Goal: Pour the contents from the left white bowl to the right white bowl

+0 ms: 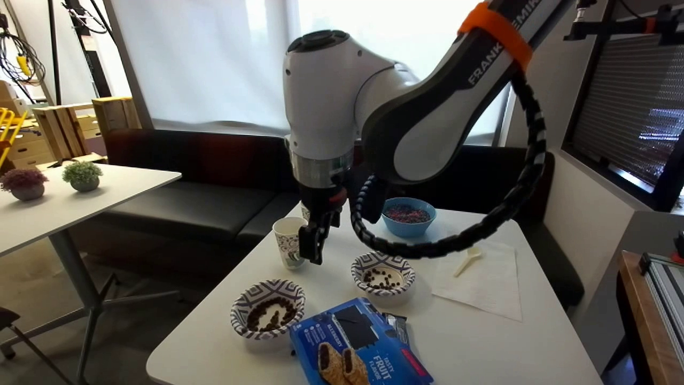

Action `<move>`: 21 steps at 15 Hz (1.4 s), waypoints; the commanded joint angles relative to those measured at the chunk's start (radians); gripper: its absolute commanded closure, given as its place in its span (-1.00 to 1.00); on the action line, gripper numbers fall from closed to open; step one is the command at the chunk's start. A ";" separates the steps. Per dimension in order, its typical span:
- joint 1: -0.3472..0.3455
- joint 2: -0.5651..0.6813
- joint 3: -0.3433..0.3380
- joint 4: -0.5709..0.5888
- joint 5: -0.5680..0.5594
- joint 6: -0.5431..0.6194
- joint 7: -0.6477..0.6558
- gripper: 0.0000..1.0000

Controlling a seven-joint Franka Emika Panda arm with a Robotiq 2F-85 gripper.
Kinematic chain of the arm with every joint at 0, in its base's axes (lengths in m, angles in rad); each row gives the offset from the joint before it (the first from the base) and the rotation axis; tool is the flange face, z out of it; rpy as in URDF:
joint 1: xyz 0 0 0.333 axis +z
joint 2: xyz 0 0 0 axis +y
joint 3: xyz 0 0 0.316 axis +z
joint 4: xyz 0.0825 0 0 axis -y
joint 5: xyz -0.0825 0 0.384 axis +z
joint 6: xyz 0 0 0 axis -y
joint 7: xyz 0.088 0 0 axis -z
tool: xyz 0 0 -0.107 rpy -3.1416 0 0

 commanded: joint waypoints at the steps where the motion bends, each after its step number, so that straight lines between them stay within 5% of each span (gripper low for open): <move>1: 0.032 0.024 -0.026 0.021 0.007 0.009 -0.010 -1.00; 8: 0.054 0.078 -0.040 0.078 0.004 0.009 -0.016 -1.00; 11: 0.047 0.111 -0.031 0.111 0.029 0.097 -0.017 -1.00; 21: 0.061 0.312 -0.010 0.336 0.214 0.071 -0.103 -1.00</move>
